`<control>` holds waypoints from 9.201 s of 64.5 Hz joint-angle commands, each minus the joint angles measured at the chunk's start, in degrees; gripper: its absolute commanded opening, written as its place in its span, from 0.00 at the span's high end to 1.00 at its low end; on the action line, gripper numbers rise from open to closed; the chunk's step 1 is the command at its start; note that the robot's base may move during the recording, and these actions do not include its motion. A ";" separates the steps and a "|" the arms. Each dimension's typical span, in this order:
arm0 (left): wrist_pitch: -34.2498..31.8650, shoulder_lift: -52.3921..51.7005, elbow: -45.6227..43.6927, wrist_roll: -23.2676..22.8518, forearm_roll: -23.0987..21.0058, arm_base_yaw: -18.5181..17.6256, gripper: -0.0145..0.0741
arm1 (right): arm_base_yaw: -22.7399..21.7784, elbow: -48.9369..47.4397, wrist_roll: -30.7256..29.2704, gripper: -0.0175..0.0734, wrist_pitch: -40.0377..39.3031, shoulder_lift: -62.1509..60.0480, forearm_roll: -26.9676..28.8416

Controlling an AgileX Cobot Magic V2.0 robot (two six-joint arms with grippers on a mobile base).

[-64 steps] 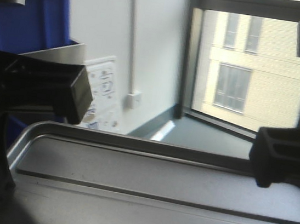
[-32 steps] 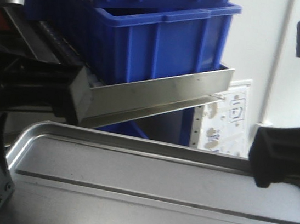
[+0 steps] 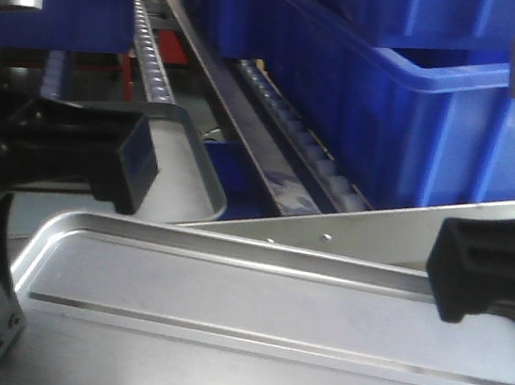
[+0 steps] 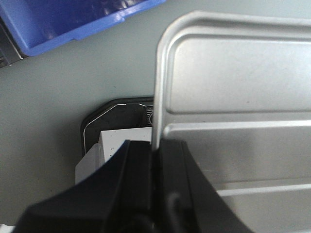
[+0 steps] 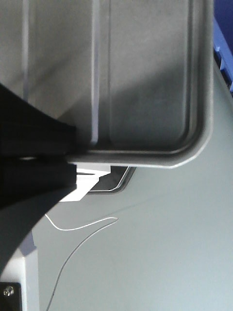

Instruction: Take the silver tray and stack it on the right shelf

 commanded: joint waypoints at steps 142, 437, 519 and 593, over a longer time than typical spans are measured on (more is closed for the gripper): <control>8.17 -1.21 -1.08 -0.18 4.88 0.35 0.94 | -0.56 -3.27 -0.22 0.74 12.21 -0.98 0.21; -59.47 -28.21 21.31 31.01 7.64 27.63 0.95 | -23.25 16.46 -36.71 0.75 -67.37 -34.58 -17.01; -59.59 -43.43 26.29 31.01 7.64 27.63 0.95 | -43.24 28.51 -67.41 0.75 -70.38 -47.27 9.18; -59.50 -43.43 26.29 31.01 7.64 27.63 0.95 | -54.13 42.51 -65.01 0.75 -63.31 -69.40 10.65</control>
